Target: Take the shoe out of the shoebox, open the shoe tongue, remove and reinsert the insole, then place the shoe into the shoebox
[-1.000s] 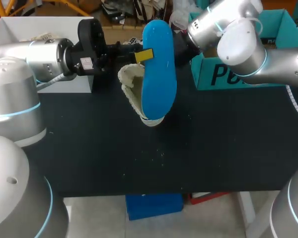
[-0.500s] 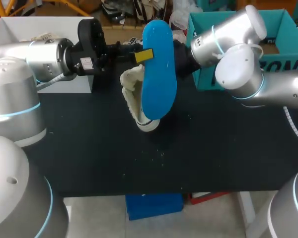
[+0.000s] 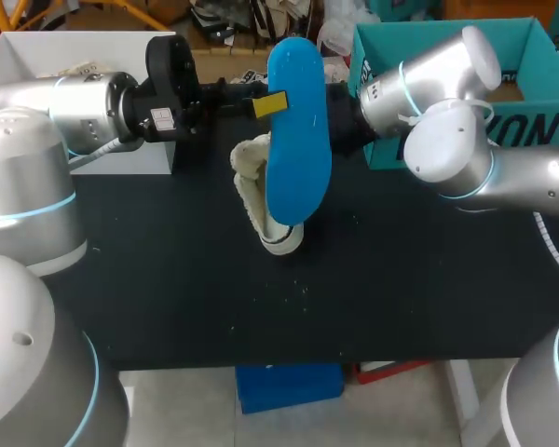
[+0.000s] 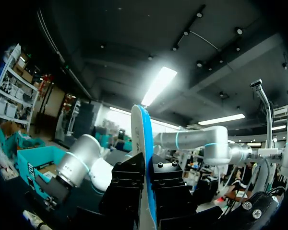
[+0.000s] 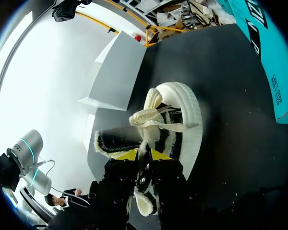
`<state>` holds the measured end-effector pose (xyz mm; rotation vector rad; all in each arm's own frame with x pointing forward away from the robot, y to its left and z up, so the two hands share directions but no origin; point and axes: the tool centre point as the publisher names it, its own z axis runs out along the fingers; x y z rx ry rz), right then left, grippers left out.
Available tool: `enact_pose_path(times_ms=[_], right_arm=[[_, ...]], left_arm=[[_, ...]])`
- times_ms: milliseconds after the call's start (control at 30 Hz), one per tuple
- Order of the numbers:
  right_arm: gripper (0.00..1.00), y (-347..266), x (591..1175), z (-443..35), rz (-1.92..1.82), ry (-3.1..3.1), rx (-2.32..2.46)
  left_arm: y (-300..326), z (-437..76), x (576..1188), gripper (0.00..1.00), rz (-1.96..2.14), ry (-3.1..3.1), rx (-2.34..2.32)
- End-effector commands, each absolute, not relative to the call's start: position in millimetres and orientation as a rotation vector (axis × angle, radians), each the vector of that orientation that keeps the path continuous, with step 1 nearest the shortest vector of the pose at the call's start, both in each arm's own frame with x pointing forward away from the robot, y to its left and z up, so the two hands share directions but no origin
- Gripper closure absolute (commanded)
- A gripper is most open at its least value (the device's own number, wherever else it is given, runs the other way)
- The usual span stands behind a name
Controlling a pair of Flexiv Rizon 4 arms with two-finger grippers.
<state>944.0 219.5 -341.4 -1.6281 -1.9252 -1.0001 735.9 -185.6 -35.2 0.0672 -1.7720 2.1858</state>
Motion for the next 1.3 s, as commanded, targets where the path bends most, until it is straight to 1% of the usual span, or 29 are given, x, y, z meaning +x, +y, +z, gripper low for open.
enact_pose_path(times_ms=[33,533,1300], right_arm=[[0.00,218,943,-339,-0.995,-1.928,-1.641],[0.00,205,935,-313,-0.866,-2.163,-1.675],[0.00,149,912,-300,-0.583,-2.381,-1.795]], left_arm=[[-187,-36,735,1.00,2.190,-1.774,0.070],[-187,-36,735,1.00,2.190,-1.774,0.070],[-187,-36,735,1.00,2.190,-1.774,0.070]])
